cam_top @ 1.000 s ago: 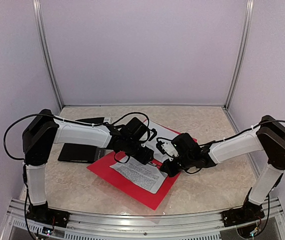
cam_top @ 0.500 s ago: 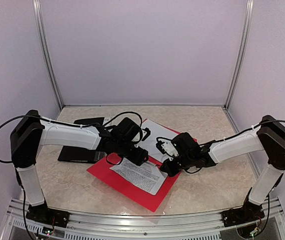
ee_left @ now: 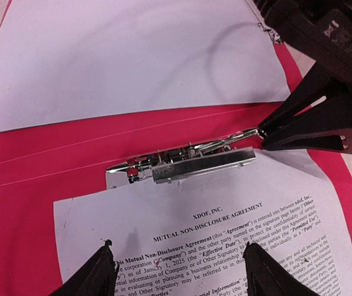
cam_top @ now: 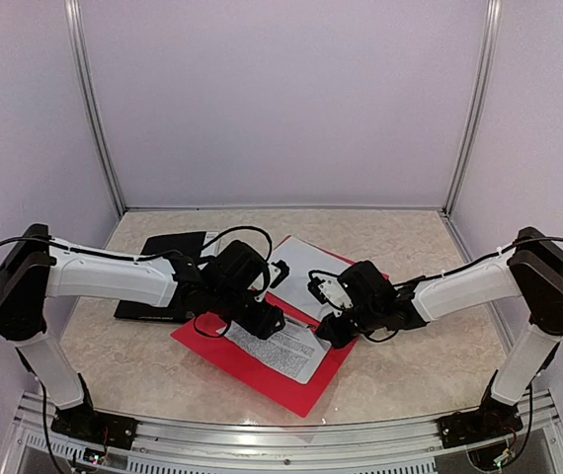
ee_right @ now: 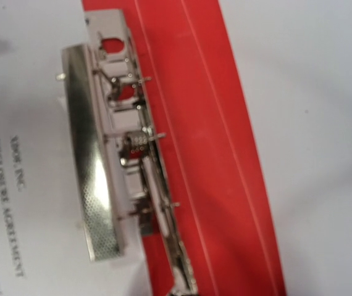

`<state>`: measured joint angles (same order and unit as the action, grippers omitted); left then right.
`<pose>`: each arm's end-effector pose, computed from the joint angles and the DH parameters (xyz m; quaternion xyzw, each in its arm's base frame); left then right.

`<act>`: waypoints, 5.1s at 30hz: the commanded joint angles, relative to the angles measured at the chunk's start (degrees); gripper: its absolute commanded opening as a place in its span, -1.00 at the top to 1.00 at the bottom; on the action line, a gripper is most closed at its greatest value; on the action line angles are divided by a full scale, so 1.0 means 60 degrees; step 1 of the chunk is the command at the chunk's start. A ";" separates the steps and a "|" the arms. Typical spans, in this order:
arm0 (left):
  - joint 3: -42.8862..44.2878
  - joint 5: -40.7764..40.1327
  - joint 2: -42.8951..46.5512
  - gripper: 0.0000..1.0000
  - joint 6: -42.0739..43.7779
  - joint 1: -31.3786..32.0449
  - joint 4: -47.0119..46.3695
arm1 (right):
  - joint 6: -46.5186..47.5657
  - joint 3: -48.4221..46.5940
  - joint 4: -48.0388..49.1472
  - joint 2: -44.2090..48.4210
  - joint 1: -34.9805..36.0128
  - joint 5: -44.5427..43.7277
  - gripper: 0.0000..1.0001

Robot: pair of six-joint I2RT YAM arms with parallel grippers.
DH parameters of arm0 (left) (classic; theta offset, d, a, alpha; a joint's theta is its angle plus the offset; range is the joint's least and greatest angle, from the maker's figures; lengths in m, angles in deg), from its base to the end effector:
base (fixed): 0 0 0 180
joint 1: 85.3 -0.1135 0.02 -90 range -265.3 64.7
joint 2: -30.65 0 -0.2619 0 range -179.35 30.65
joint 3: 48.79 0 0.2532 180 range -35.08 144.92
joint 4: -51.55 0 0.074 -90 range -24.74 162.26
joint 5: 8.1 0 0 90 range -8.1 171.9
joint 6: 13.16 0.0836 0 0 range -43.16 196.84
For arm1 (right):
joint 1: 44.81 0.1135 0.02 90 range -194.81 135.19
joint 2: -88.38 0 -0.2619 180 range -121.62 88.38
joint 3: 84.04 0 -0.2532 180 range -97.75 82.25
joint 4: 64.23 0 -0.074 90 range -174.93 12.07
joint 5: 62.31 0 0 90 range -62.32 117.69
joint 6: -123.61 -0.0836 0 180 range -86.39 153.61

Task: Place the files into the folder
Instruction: Close the spring clip on the folder with some files.

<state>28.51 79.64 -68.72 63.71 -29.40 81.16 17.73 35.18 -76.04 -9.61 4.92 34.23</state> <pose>0.2242 -0.3252 0.1532 0.3383 0.8818 -0.1706 0.2809 0.2261 0.2816 0.1012 -0.2914 0.8889 0.2342 0.2648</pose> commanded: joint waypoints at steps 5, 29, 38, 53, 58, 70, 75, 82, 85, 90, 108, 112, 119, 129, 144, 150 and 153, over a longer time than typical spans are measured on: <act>-0.0433 -0.0287 0.0185 -0.36 -0.0350 0.0355 0.0541 | 0.0078 -0.0239 -0.0183 0.0175 -0.0067 -0.0022 0.87; -0.0899 -0.0623 -0.0616 -0.32 -0.0887 0.0709 0.0492 | 0.0062 -0.0324 -0.0257 0.0296 -0.0062 0.0093 0.88; -0.1067 -0.0704 -0.0765 -0.29 -0.1019 0.0775 0.0334 | 0.0111 -0.0506 -0.0577 0.0317 -0.0038 0.0175 0.88; -0.1355 -0.0896 -0.0898 -0.29 -0.1138 0.0877 0.0020 | 0.0116 -0.1001 -0.0822 0.0468 0.0157 0.0236 0.86; -0.1385 -0.0951 -0.0935 -0.28 -0.1138 0.0906 0.0016 | 0.0126 -0.1215 -0.0984 0.0501 0.0252 0.0196 0.86; -0.1429 -0.1015 -0.0856 -0.28 -0.1123 0.0919 0.0041 | 0.0231 -0.1726 -0.1229 0.0425 0.0438 0.0205 0.84; -0.1418 -0.1029 -0.0826 -0.28 -0.1094 0.0925 0.0036 | 0.0252 -0.1912 -0.1187 0.0287 0.0496 0.0311 0.83; -0.1458 -0.1103 -0.0767 -0.28 -0.1110 0.0917 0.0053 | 0.0280 -0.2123 -0.1062 0.0001 0.0567 0.0467 0.82; -0.1458 -0.1146 -0.0753 -0.28 -0.1120 0.0926 0.0052 | 0.0294 -0.2180 -0.1035 -0.0105 0.0560 0.0459 0.82; -0.1495 -0.1174 -0.0738 -0.28 -0.1123 0.0920 0.0055 | 0.0317 -0.2269 -0.0897 -0.0344 0.0560 0.0496 0.81; -0.1562 -0.1191 -0.0694 -0.28 -0.1196 0.0921 -0.0015 | 0.0361 -0.2424 -0.0843 -0.0630 0.0559 0.0405 0.39; -0.1561 -0.1207 -0.0694 -0.28 -0.1196 0.0925 -0.0014 | 0.0343 -0.2198 -0.0977 -0.0202 0.0562 0.0243 0.19; -0.1504 -0.1185 -0.0696 -0.28 -0.1211 0.0920 -0.0027 | 0.0276 -0.1555 -0.1194 0.0517 0.0561 0.0177 -0.11; -0.1444 -0.1125 -0.0621 -0.28 -0.1236 0.0913 -0.0012 | 0.0242 -0.0358 -0.0707 0.0787 0.0573 -0.0008 0.03; -0.1487 -0.1119 -0.0620 -0.28 -0.1255 0.0921 -0.0055 | 0.0449 -0.0513 0.0680 -0.0705 0.0582 0.0069 -0.08; -0.1502 -0.1135 -0.0592 -0.28 -0.1255 0.0915 -0.0057 | 0.0474 -0.0598 0.0992 -0.1043 0.0578 0.0069 -0.03; -0.1502 -0.1135 -0.0591 -0.27 -0.1255 0.0917 -0.0050 | 0.0493 -0.0648 0.1086 -0.1180 0.0581 0.0103 -0.01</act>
<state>20.66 72.36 -72.37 57.07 -24.11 79.61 20.12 32.42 -71.67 -14.77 7.92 34.93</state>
